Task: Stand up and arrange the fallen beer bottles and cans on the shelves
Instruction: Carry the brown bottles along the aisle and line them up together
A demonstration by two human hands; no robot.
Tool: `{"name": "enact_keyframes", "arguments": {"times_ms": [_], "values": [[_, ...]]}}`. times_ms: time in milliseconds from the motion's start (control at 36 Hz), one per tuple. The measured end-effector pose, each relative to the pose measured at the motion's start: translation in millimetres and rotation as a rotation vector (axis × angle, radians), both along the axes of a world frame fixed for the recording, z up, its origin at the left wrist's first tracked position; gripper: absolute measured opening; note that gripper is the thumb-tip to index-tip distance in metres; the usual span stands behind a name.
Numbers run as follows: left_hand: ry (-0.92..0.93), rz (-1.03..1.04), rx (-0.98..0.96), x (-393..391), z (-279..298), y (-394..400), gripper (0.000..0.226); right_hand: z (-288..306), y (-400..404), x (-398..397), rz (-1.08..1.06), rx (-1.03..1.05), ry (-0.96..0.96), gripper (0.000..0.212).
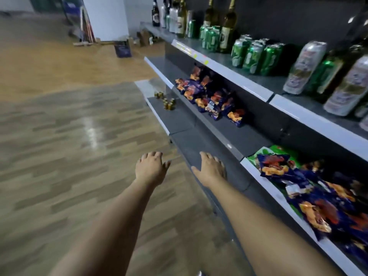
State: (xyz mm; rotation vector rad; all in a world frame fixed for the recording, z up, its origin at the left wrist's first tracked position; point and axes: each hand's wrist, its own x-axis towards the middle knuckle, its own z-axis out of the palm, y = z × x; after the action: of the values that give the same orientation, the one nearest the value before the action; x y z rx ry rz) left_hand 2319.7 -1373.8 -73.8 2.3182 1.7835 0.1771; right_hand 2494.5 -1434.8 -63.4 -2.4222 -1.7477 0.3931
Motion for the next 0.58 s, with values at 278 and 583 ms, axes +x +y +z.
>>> {"name": "enact_keyframes", "arguments": {"times_ms": [278, 583], "values": [[0.041, 0.055, -0.025, -21, -18, 147, 0.053, -16, 162, -22, 0.138, -0.018, -0.021, 0.062], [0.095, 0.039, -0.032, -11, 5, 343, 0.053, 6, 376, -6, 0.137, -0.028, 0.015, 0.060]]}}
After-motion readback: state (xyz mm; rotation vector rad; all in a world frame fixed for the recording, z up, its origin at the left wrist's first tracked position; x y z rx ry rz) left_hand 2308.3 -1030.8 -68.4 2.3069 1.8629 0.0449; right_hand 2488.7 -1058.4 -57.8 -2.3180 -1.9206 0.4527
